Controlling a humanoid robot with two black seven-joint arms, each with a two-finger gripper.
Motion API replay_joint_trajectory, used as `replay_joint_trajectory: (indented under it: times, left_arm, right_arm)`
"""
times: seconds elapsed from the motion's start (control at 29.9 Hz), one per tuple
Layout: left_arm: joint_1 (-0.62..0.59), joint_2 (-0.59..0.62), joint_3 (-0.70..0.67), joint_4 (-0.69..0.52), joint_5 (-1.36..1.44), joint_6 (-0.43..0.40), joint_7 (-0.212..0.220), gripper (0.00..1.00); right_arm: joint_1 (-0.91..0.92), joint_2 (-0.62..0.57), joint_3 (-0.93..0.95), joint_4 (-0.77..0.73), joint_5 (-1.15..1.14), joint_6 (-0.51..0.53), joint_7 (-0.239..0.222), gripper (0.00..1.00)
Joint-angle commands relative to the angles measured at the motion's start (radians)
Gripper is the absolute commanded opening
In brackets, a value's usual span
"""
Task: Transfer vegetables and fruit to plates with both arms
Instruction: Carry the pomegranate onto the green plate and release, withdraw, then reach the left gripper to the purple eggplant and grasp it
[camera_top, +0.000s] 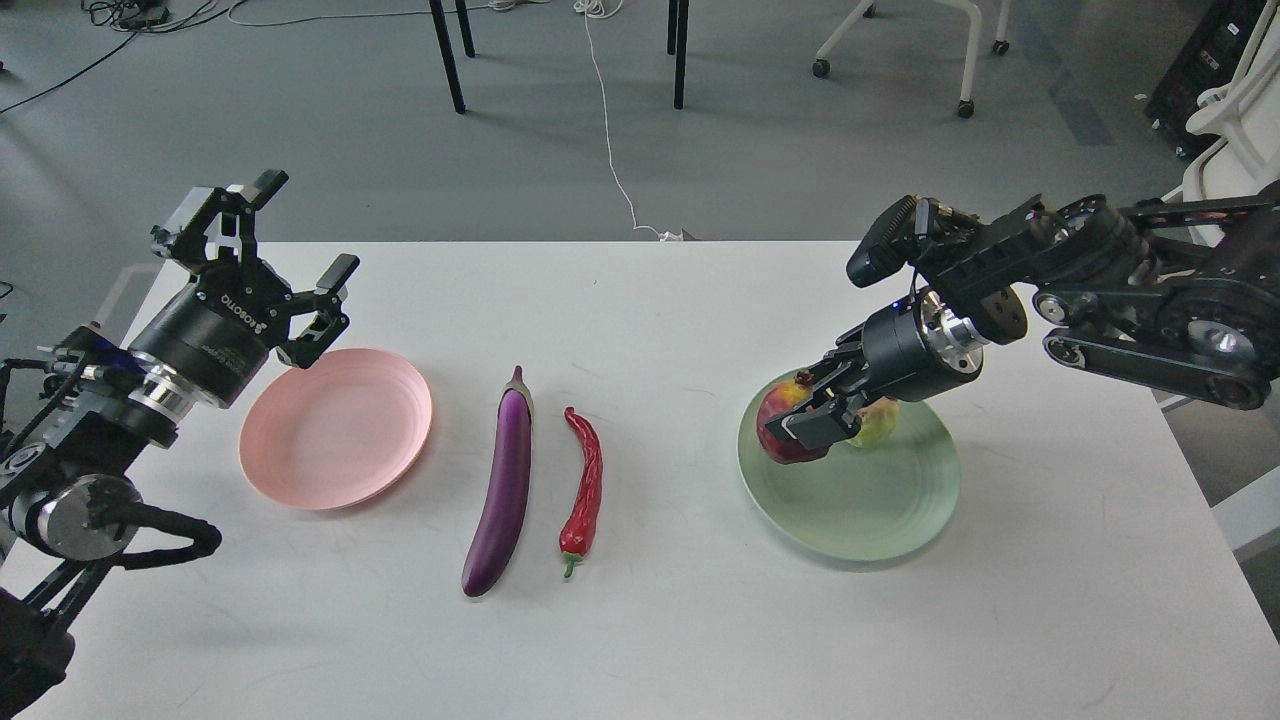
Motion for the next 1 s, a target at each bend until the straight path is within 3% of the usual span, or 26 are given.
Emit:
replay_joint_trajectory:
  times: [0.0, 0.1, 0.17, 0.43, 0.77, 0.97]
  left_arm:
    - [0.0, 0.0, -0.001, 0.0, 0.0, 0.0, 0.0, 0.99]
    - [0.0, 0.0, 0.0, 0.0, 0.001, 0.0, 0.0, 0.99]
    - [0.0, 0.001, -0.001, 0.0, 0.001, 0.0, 0.0, 0.99]
    - [-0.002, 0.006, -0.003, -0.004, 0.023, 0.011, 0.0, 0.99]
    - [0.0, 0.076, 0.019, -0.171, 0.393, 0.005, -0.003, 0.99]
    - [-0.012, 0.11, 0.105, -0.239, 0.898, 0.006, 0.012, 0.99]
  right_arm:
    - [-0.043, -0.028, -0.009, -0.001, -0.03, -0.003, 0.0, 0.55]
    - [-0.051, -0.031, -0.007, -0.003, -0.03, -0.004, 0.0, 0.84]
    - [-0.053, -0.031, -0.006, -0.003, -0.028, -0.004, 0.0, 0.94]
    - [-0.056, -0.045, 0.108, -0.018, 0.028, -0.006, 0.0, 0.97]
    - [-0.416, -0.062, 0.491, -0.184, 0.962, -0.003, 0.0, 0.97]
    - [-0.634, -0.083, 0.734, -0.204, 1.185, 0.066, 0.0, 0.98]
